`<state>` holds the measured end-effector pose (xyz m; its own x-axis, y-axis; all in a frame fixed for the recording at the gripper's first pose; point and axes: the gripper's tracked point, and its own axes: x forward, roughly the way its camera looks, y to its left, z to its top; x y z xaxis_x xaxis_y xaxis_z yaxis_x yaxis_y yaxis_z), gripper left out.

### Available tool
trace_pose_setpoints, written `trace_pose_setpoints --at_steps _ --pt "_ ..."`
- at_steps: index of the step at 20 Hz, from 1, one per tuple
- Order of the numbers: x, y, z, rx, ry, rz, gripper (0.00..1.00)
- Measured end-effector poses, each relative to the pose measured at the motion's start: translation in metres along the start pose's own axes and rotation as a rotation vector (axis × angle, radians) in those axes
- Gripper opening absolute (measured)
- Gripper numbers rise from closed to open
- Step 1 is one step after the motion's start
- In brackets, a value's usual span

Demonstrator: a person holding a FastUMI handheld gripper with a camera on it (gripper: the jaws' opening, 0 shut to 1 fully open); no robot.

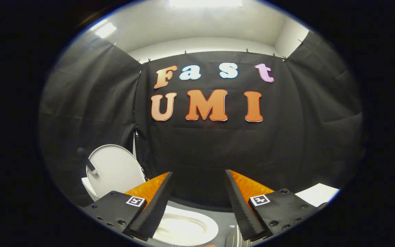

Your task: Open the toilet lid.

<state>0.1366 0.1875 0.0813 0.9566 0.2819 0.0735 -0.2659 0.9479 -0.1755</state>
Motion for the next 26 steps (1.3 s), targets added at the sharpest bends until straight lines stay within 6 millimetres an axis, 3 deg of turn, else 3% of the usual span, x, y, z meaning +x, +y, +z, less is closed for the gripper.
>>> trace_pose_setpoints --at_steps 4,7,12,18,21,26 --pt "-0.032 -0.04 -0.034 0.031 0.024 -0.048 0.96" --pt "-0.053 -0.072 -0.044 0.051 0.025 -0.091 0.96" --pt "-0.08 -0.108 -0.063 0.087 0.024 -0.161 0.96" --pt "-0.102 -0.136 -0.086 0.092 0.019 -0.227 0.94" --pt "-0.109 -0.16 -0.096 0.082 0.03 -0.28 0.94" --pt "-0.109 -0.163 -0.101 0.088 0.043 -0.289 0.93"
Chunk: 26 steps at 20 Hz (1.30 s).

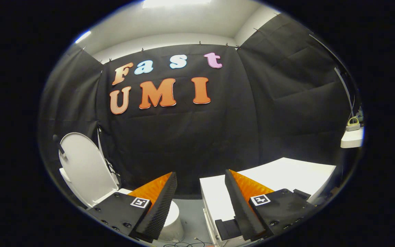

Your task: Open the toilet lid.

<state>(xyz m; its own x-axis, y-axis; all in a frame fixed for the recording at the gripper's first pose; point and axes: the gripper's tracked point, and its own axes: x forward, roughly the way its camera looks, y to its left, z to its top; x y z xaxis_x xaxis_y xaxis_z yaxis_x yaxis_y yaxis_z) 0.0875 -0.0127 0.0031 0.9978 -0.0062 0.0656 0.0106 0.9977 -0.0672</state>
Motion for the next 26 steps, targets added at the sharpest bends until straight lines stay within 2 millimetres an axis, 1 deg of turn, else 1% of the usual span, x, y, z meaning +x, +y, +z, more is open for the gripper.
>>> trace_pose_setpoints --at_steps 7,12,22,26 --pt "-0.002 0.01 -0.001 -0.013 0.002 0.021 0.91" --pt "-0.002 0.007 -0.002 -0.011 0.009 0.013 0.91" --pt "-0.002 0.015 -0.007 -0.022 0.024 0.029 0.91" --pt "-0.003 0.013 -0.008 -0.02 0.026 0.028 0.91"
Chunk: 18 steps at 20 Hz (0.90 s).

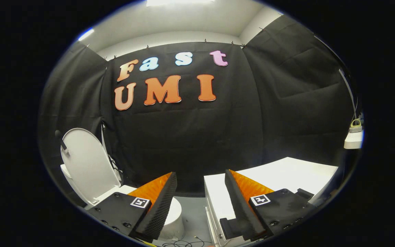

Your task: Open the toilet lid.

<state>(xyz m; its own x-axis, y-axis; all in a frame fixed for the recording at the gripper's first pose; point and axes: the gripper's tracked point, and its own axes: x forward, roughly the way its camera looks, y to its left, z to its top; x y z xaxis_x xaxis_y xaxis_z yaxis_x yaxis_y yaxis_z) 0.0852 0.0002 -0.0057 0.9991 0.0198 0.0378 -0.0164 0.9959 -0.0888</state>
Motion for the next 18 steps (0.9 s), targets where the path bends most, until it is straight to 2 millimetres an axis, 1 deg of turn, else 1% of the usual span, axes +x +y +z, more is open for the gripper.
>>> trace_pose_setpoints --at_steps 18 --pt "-0.0011 -0.0023 -0.001 0.008 0.003 -0.005 0.91"
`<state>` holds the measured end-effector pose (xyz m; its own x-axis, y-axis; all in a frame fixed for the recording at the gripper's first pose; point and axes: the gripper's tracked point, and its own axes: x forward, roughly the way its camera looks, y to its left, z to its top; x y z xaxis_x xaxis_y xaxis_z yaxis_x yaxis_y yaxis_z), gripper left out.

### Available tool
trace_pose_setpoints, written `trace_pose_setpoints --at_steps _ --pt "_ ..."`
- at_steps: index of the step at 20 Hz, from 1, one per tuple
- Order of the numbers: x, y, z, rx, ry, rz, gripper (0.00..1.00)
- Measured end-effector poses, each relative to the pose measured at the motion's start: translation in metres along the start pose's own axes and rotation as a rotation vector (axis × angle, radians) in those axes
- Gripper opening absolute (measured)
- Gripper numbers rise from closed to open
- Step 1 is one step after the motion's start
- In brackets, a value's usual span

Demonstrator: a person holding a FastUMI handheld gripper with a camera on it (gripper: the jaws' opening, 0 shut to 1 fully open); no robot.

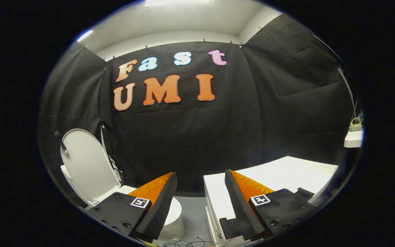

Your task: Open the toilet lid.

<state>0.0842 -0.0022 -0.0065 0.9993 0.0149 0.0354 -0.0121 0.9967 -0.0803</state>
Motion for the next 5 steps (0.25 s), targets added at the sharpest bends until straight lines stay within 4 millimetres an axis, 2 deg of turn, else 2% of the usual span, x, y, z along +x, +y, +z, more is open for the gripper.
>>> trace_pose_setpoints --at_steps 5 --pt "0.001 0.0018 -0.0011 -0.001 0.001 0.003 0.91"
